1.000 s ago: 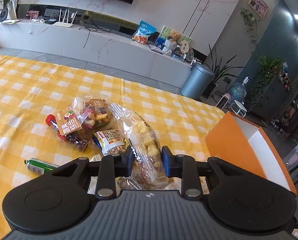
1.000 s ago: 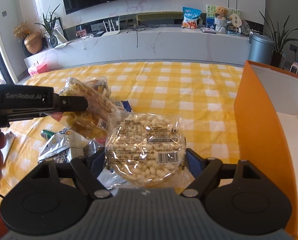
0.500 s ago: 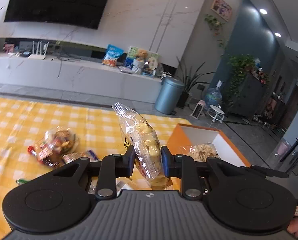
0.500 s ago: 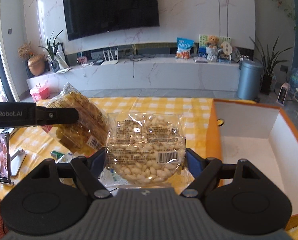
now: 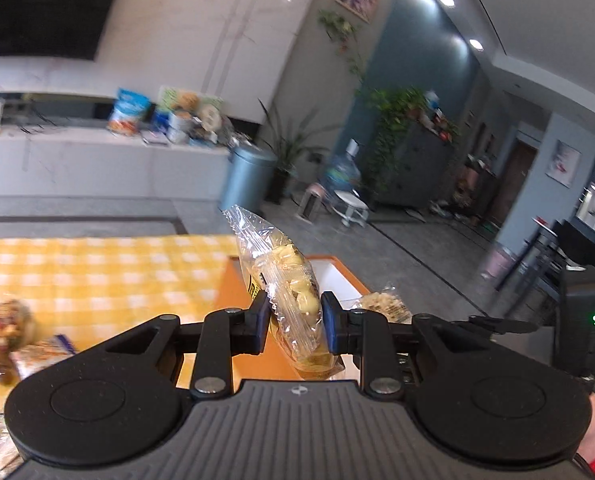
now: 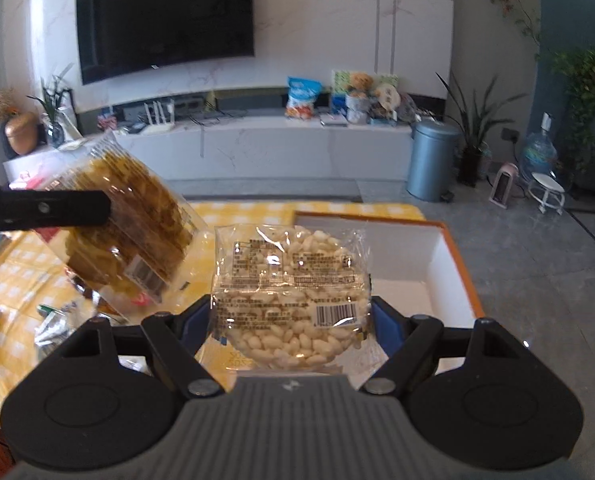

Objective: Organize snacks
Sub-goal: 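Carry both held snack packs over the orange box with both tools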

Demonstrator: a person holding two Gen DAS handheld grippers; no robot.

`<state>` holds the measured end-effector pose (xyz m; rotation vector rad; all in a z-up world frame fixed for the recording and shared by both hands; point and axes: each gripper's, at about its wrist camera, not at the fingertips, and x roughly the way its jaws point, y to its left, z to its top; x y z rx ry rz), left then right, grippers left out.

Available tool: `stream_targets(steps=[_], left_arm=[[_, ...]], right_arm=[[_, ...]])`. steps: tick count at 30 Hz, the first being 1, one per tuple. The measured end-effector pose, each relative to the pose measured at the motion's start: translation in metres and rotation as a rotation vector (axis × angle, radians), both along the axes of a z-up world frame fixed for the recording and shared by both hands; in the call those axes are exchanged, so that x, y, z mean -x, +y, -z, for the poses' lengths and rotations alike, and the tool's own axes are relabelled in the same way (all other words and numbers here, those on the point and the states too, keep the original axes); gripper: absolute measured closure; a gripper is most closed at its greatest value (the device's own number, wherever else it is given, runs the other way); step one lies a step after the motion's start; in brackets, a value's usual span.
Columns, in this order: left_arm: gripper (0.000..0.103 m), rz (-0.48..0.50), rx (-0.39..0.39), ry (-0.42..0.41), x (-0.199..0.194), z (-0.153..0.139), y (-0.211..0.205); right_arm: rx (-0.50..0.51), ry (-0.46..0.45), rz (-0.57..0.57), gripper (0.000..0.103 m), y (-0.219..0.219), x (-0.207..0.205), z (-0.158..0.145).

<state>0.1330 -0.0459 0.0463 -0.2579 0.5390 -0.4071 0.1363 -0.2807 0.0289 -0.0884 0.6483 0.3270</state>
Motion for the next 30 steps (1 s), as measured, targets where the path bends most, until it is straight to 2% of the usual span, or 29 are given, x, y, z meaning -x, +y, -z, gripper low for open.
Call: stream_targets(steps=[8,11,19,26,30], left_arm=[[0.073,0.151,-0.007,0.119,-0.058,0.02,-0.037],[0.073,0.201,-0.09,0.164,-0.07,0.031,-0.056],[0.073,0.298,-0.223,0.344,-0.091,0.069,-0.092],[0.073,0.32,-0.299,0.443,-0.1,0.085,-0.106],[0.073,0.342,-0.328,0.465,-0.104,0.094,-0.111]], right_arm=[[0.076,0.153,0.02,0.024,-0.041,-0.037,0.019],[0.104,0.235,0.011,0.024,-0.05,-0.053,0.03],[0.144,0.43,-0.003,0.024,-0.068,-0.094,0.064],[0.186,0.508,-0.049,0.024,-0.059,-0.11,0.078],[0.197,0.55,-0.064,0.023,-0.057,-0.12,0.089]])
